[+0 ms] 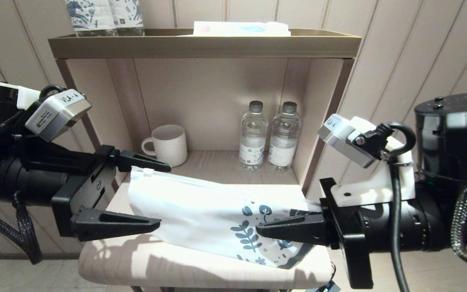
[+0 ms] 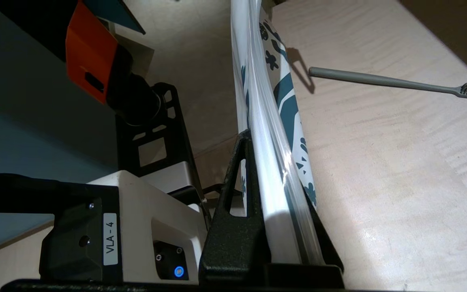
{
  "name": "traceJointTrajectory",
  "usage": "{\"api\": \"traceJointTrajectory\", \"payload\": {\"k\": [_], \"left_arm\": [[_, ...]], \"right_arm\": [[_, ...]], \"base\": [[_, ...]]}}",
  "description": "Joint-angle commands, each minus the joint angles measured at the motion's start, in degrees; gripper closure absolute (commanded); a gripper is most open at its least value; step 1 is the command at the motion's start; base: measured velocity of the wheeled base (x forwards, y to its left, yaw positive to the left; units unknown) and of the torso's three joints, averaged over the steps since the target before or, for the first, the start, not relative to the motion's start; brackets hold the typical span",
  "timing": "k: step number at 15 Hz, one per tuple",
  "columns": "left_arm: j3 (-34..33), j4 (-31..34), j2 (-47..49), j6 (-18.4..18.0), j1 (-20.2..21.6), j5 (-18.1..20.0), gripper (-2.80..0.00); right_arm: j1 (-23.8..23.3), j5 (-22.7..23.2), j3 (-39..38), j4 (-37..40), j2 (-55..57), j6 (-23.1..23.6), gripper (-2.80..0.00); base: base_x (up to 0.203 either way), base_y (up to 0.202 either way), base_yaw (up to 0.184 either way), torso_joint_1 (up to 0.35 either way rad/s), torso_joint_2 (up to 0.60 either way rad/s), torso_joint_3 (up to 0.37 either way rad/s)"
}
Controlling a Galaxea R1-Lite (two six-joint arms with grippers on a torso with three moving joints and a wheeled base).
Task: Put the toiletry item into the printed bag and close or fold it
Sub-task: Hand it to the other hand
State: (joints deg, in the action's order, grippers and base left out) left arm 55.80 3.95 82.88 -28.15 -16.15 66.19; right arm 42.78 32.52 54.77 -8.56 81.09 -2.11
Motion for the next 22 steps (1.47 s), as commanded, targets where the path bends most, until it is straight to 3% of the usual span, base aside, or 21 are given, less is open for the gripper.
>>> {"api": "traceJointTrajectory", "payload": {"k": [1,3,4,11,16,17,22], "left_arm": [[1.0,5.7,0.2,-4.9,-0.1,-0.5,-2.8],[3.4,15.0,0.3,-11.8,-0.1,-5.0,-2.8],[5.5,18.2,0.4,-13.1,-0.1,-6.6,-2.8],[8.8,19.9,2.2,-13.6,-4.0,-7.4,-2.8],[8.8,19.8,2.3,-13.6,-4.4,-8.4,-2.8],[8.8,19.8,2.3,-13.7,-4.4,-8.4,0.0],[9.0,19.5,2.5,-13.8,-5.0,-8.5,0.0]], "right_arm": [[0.0,0.2,0.2,-0.1,-0.1,0.0,0.0],[0.0,0.2,0.2,-0.1,-0.1,0.2,0.0],[0.1,0.2,0.2,-0.1,-0.1,0.2,0.0],[0.5,0.2,0.6,-0.1,0.5,0.3,0.0],[0.8,0.2,1.1,-0.1,0.6,0.3,0.0],[0.9,0.2,1.0,-0.1,0.6,0.3,0.0],[0.9,0.2,0.6,-0.2,0.5,0.6,0.0]], "base": [[0.0,0.0,0.0,0.0,0.0,0.0],[0.0,0.0,0.0,0.0,0.0,0.0],[0.0,0.0,0.0,0.0,0.0,0.0],[0.0,0.0,0.0,0.0,0.0,0.0],[0.0,0.0,0.0,0.0,0.0,0.0],[0.0,0.0,0.0,0.0,0.0,0.0],[0.0,0.0,0.0,0.0,0.0,0.0]]}}
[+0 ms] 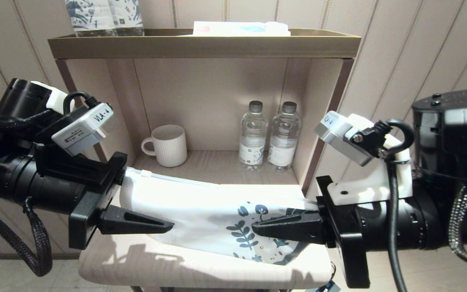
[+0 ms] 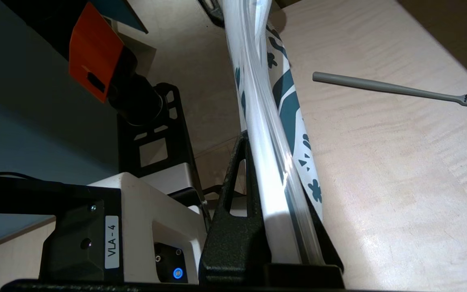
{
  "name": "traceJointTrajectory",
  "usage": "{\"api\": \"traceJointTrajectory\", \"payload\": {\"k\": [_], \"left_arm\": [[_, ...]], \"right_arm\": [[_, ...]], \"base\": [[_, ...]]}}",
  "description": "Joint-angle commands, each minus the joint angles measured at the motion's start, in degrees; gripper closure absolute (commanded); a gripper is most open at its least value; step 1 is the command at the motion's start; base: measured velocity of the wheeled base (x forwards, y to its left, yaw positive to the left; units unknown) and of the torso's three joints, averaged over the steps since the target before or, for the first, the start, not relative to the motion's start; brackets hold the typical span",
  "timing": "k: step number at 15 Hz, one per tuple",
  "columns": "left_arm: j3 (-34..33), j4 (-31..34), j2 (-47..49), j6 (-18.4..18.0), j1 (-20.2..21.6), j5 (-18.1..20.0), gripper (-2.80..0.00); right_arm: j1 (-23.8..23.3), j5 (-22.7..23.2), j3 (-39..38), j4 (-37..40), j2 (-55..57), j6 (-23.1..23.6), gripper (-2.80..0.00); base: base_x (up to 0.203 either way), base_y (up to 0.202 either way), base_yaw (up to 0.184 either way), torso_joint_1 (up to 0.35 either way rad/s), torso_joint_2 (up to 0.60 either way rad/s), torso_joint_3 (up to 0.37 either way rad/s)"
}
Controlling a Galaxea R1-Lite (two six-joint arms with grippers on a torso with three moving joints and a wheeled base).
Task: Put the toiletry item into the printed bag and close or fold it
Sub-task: Hand it to the other hand
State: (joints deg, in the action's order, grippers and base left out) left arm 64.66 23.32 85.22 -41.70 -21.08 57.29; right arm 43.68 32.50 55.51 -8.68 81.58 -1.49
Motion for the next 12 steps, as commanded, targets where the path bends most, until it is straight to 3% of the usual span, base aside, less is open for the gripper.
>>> {"api": "traceJointTrajectory", "payload": {"k": [1,12], "left_arm": [[0.0,0.2,0.0,-0.2,0.0,0.3,0.0],[-1.5,0.0,0.4,-0.1,0.9,0.1,0.0]], "right_arm": [[0.0,0.2,-0.1,-0.1,0.0,0.3,0.0],[-0.1,0.1,0.0,-0.4,1.6,0.7,0.0]], "base": [[0.0,0.0,0.0,0.0,0.0,0.0],[0.0,0.0,0.0,0.0,0.0,0.0]]}}
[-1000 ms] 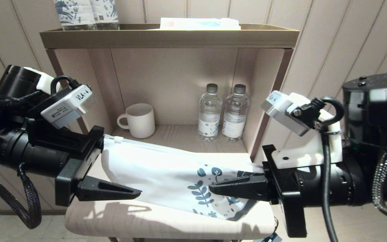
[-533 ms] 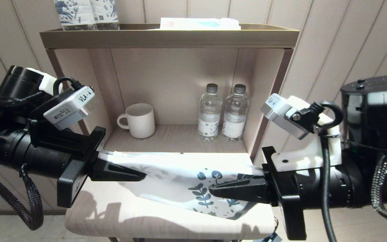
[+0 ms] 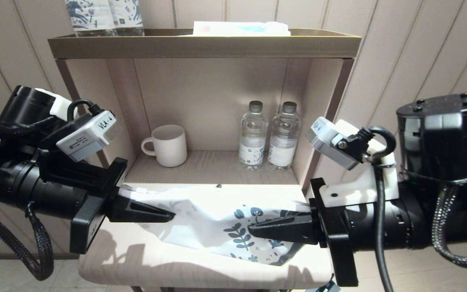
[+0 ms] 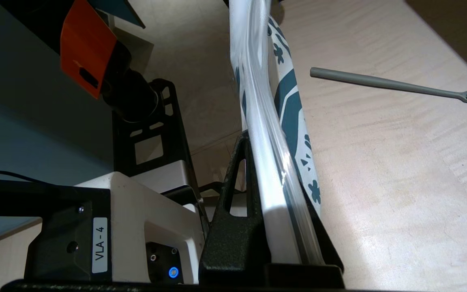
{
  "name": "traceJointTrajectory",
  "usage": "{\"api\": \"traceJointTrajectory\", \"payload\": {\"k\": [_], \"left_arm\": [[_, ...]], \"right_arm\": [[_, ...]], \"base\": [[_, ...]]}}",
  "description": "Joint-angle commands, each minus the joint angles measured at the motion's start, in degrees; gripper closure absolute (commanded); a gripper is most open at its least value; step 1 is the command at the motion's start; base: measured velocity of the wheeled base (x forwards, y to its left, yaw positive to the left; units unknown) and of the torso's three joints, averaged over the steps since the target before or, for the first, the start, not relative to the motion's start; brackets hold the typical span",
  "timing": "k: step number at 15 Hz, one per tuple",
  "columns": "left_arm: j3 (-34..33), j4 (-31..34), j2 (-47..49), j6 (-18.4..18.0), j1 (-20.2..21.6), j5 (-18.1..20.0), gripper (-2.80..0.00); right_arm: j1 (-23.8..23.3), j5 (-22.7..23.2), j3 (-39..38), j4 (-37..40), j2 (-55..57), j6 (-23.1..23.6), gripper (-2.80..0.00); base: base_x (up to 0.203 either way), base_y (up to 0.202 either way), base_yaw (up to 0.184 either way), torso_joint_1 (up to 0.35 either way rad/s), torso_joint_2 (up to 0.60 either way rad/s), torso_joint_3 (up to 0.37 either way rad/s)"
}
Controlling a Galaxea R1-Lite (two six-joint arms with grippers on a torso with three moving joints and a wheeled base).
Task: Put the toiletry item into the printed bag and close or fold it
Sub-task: Hand it to the other hand
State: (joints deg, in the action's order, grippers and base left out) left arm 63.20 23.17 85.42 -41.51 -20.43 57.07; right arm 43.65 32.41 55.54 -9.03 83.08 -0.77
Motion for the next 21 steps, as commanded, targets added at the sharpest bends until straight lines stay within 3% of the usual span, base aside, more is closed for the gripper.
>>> {"api": "traceJointTrajectory", "payload": {"k": [1,6,7,21], "left_arm": [[0.1,0.3,0.0,-0.1,1.7,0.4,0.0],[0.0,0.1,-0.6,1.0,3.6,0.8,0.0],[0.2,0.2,-0.6,1.1,3.5,0.9,-2.8],[-0.5,0.2,-0.1,0.9,3.3,0.8,-2.8]], "right_arm": [[-0.3,0.2,-0.2,0.1,-0.2,0.0,0.0],[-0.4,0.3,-0.1,0.1,-0.6,-0.1,0.0],[-0.4,0.3,0.0,0.1,-0.5,-0.1,0.0],[-0.2,0.2,0.4,0.2,-0.2,0.0,0.0]], "base": [[0.0,0.0,0.0,0.0,0.0,0.0],[0.0,0.0,0.0,0.0,0.0,0.0],[0.0,0.0,0.0,0.0,0.0,0.0],[0.0,0.0,0.0,0.0,0.0,0.0]]}}
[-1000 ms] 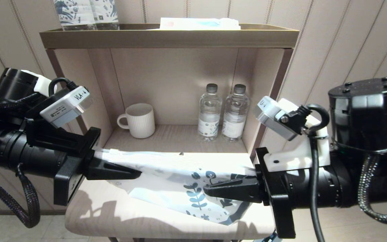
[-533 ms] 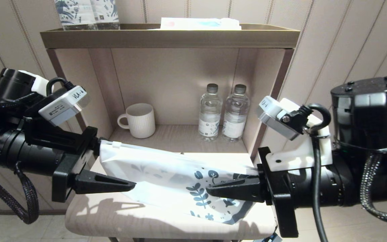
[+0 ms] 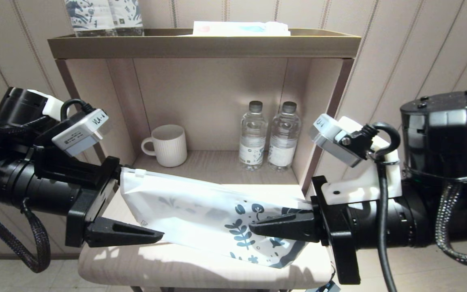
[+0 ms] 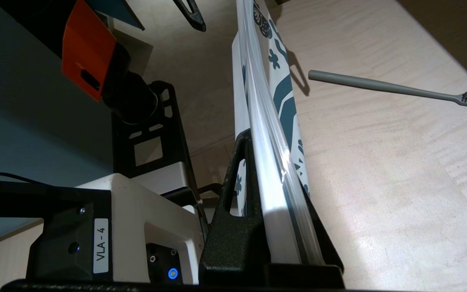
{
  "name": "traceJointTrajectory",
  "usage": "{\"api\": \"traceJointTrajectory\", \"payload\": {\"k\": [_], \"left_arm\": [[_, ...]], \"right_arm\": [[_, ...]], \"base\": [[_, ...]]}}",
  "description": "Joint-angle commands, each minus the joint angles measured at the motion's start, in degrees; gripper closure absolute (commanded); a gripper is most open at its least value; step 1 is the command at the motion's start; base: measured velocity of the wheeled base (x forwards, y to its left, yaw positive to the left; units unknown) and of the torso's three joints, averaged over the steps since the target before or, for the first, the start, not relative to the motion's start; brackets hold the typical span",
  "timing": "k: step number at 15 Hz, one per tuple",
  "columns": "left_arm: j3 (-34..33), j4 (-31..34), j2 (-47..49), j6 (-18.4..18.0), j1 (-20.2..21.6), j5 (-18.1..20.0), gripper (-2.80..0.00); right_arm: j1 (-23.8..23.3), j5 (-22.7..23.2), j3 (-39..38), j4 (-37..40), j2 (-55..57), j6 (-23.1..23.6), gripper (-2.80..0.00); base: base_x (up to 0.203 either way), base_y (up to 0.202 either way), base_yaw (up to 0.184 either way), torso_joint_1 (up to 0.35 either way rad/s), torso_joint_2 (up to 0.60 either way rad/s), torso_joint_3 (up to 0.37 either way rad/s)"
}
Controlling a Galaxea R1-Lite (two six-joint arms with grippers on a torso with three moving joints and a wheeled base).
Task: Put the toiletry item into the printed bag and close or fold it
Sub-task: Hand it to the other hand
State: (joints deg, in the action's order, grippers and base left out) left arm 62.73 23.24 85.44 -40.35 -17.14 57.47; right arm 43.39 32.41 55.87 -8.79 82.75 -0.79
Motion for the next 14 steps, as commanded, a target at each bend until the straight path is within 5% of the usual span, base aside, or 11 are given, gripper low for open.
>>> {"api": "traceJointTrajectory", "payload": {"k": [1,14], "left_arm": [[-0.1,0.1,-0.2,-0.3,0.0,0.4,-2.8],[0.4,-0.2,0.2,-1.6,0.6,-1.7,-2.8]], "right_arm": [[0.0,0.2,0.0,-0.1,0.2,0.0,0.0],[-0.1,0.2,0.2,0.0,0.5,0.8,0.0]], "base": [[0.0,0.0,0.0,0.0,0.0,0.0],[0.0,0.0,0.0,0.0,0.0,0.0]]}}
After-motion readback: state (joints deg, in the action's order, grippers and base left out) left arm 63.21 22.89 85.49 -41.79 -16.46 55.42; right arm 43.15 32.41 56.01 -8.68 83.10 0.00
